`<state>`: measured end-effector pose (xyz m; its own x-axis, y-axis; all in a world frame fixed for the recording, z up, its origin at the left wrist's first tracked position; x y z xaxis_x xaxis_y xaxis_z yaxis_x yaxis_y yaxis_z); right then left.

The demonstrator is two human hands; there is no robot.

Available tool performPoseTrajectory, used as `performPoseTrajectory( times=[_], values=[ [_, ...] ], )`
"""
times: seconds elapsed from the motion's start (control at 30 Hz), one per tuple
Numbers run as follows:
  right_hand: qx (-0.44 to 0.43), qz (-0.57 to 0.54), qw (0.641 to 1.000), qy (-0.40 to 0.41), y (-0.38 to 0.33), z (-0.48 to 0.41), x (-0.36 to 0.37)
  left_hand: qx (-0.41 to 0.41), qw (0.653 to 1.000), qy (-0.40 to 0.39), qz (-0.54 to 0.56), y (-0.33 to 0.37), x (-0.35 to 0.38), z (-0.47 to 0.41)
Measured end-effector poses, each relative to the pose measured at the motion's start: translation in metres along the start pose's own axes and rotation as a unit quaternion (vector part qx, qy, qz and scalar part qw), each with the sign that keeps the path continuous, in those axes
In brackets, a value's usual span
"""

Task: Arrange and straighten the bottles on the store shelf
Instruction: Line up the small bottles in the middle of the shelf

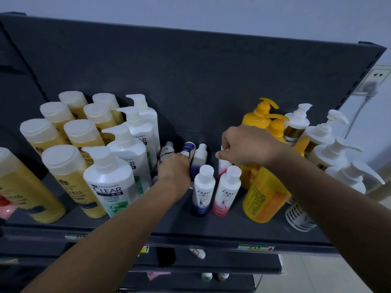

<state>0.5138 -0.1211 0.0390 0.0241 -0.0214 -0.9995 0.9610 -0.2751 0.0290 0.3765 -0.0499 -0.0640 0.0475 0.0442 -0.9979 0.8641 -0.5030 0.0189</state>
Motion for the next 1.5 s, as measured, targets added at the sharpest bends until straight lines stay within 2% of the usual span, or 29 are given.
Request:
performPoseTrajectory(
  times=[0.2, 0.3, 0.47, 0.6, 0.83, 0.93, 1.03, 1.17, 1.3, 1.4, 1.5],
  values=[
    [0.009, 0.009, 1.000, 0.001, -0.010, -0.014, -0.002, -0.043, 0.994, 0.094, -0.027, -0.010, -0.079, 0.001],
    [0.018, 0.001, 1.000, -0.004, -0.015, -0.018, -0.002, -0.032, 0.994, 0.106, -0.016, -0.019, -0.099, 0.001],
    [0.030, -0.001, 1.000, -0.006, -0.016, -0.023, -0.001, 0.074, 0.995, 0.029, 0.059, -0.032, -0.102, 0.004],
    [0.036, -0.012, 0.999, -0.007, -0.013, -0.024, -0.002, 0.165, 0.983, -0.044, 0.072, -0.041, -0.101, 0.007],
    [0.041, -0.020, 0.999, -0.014, -0.016, -0.034, 0.001, 0.218, 0.969, -0.110, 0.044, -0.048, -0.104, 0.009],
    [0.034, -0.028, 0.999, -0.020, -0.019, -0.046, 0.004, 0.218, 0.963, -0.152, 0.037, -0.044, -0.110, 0.001],
    [0.012, -0.049, 0.998, -0.036, -0.021, -0.064, 0.012, 0.191, 0.962, -0.180, 0.074, -0.041, -0.118, -0.021],
    [-0.022, -0.053, 0.996, -0.066, -0.020, -0.088, 0.032, 0.144, 0.979, -0.129, 0.068, -0.039, -0.112, -0.066],
    [-0.058, -0.041, 0.994, -0.083, -0.015, -0.110, 0.059, 0.126, 0.991, -0.035, -0.027, -0.030, -0.086, -0.099],
    [-0.092, -0.019, 0.991, -0.093, -0.012, -0.126, 0.078, 0.153, 0.981, -0.048, -0.112, -0.021, -0.053, -0.113],
    [-0.127, 0.001, 0.986, -0.112, -0.013, -0.138, 0.094, 0.148, 0.976, -0.088, -0.133, -0.018, -0.020, -0.124]
  ],
)
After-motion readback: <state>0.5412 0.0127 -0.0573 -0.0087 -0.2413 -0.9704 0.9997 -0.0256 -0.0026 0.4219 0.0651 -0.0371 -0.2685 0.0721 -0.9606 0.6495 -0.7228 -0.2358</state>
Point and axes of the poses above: each hand's wrist, its own z-axis away from the middle knuckle, its own x-axis out of the palm, y = z × x, the point moved 3 cm from there along -z, towards the middle knuckle, and after that the axes turned 7 degrees about y, right-handed, at the moved point
